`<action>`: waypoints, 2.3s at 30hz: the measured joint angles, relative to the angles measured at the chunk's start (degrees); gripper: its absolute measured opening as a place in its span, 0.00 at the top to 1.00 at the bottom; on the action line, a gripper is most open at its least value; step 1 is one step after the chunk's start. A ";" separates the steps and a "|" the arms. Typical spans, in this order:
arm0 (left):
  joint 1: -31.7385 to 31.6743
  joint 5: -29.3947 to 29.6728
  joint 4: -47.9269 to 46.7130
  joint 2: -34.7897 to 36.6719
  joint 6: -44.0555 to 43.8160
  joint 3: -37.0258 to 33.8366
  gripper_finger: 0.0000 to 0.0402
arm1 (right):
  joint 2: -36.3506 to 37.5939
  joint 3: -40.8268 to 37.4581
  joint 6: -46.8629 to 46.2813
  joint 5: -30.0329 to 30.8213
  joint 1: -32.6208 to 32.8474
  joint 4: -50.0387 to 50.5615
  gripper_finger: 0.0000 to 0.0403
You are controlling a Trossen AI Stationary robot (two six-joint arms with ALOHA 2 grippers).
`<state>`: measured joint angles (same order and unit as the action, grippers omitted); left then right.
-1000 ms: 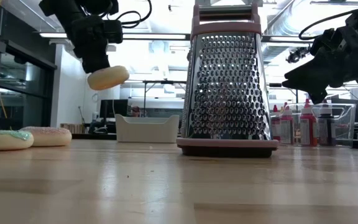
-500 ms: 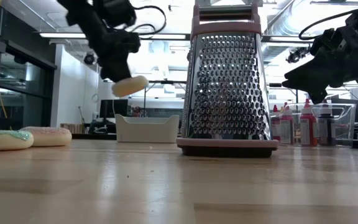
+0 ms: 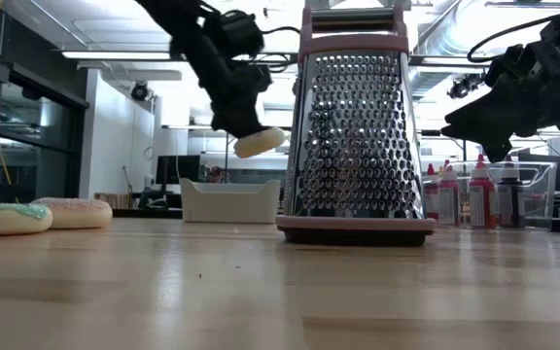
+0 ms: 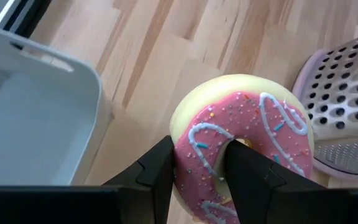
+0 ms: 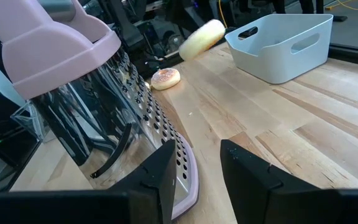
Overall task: Pick & Place Food Item
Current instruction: Put the pink donut into the gray bin
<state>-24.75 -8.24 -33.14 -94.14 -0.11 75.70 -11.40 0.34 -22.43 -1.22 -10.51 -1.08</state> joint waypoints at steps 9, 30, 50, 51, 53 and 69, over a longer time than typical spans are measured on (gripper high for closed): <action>0.00 -0.65 -1.52 -5.11 0.83 5.45 0.69 | -0.02 -0.01 -0.01 -0.02 -0.02 0.02 0.72; -13.35 -2.94 -3.79 -4.88 0.67 5.51 0.69 | -0.02 -0.02 0.02 -0.02 0.00 0.02 0.72; -21.87 -2.14 -2.67 -8.09 3.16 5.49 0.69 | 0.00 -0.01 0.00 -0.02 0.00 0.02 0.72; -21.79 -2.14 -2.60 -8.60 3.20 5.49 0.69 | -0.01 -0.01 0.00 -0.01 0.01 0.01 0.72; -21.75 -2.16 -2.54 -9.46 3.38 5.49 0.69 | 0.00 0.00 0.00 -0.03 0.00 0.02 0.72; -22.03 -1.11 -0.76 -15.46 4.07 5.47 0.69 | 0.00 0.00 0.00 -0.02 0.01 0.02 0.72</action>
<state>-46.78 -9.35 -33.90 -109.60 3.96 81.17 -11.41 0.34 -22.43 -1.24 -10.50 -1.06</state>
